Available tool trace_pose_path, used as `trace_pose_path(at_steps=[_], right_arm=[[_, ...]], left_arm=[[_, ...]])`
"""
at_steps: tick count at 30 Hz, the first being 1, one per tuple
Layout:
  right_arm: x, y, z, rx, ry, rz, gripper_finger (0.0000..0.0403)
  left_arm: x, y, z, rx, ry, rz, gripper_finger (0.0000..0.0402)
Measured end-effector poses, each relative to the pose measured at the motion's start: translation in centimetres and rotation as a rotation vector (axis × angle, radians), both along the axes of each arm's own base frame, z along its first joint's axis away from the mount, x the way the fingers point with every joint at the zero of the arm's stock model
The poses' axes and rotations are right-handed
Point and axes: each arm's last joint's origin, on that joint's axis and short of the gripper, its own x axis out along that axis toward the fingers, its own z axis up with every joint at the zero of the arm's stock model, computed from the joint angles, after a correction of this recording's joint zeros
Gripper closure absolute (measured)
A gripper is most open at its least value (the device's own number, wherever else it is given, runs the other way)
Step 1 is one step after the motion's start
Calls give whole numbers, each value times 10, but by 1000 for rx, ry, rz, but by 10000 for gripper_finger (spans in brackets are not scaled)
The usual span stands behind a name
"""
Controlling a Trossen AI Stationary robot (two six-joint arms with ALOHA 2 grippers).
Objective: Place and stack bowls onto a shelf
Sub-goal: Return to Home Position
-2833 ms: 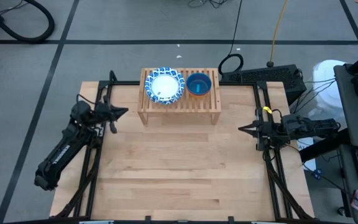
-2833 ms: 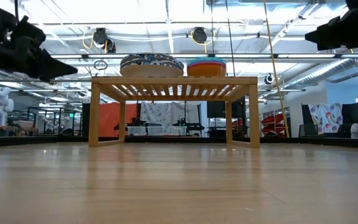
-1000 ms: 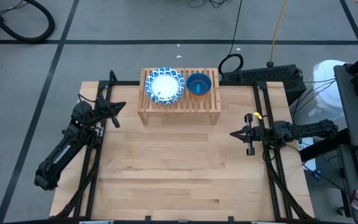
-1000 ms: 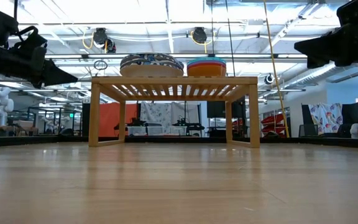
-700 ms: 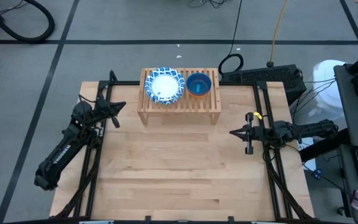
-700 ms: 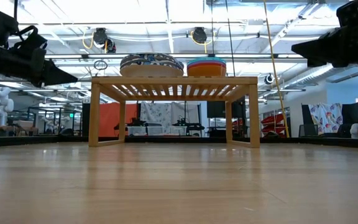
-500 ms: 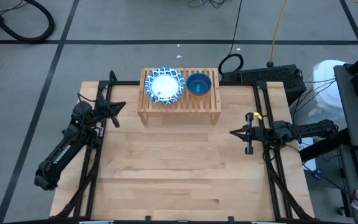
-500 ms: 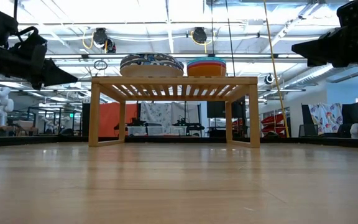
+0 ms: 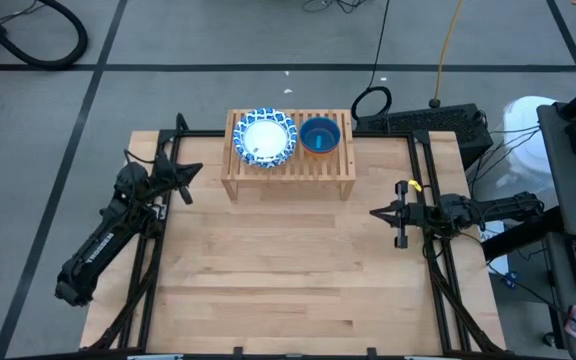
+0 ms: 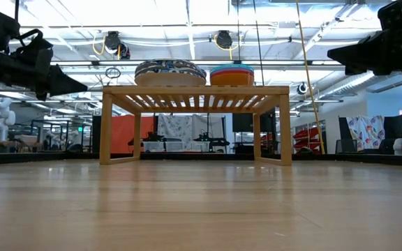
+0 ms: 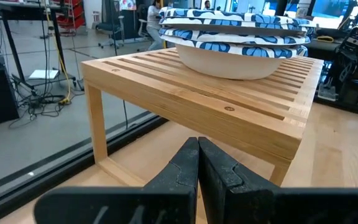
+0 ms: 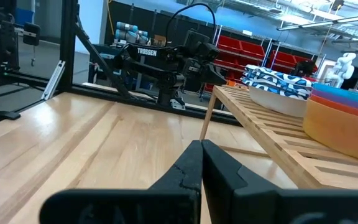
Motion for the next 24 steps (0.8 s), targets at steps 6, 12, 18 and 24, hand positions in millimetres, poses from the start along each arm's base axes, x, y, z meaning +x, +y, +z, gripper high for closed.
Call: trace_pose_path(at_steps=[6,12,18,24], right_arm=[[0,0,2,5,-22,-2,403],[0,0,2,5,-24,-2,403],[0,0,3,6,-27,-1,403],[0,0,3,6,-28,-1,403]], left_arm=[[0,0,0,0,-1,0,394],[0,0,0,-1,-2,0,394],[0,0,0,-1,-2,0,394],[0,0,0,-1,-2,0,394]])
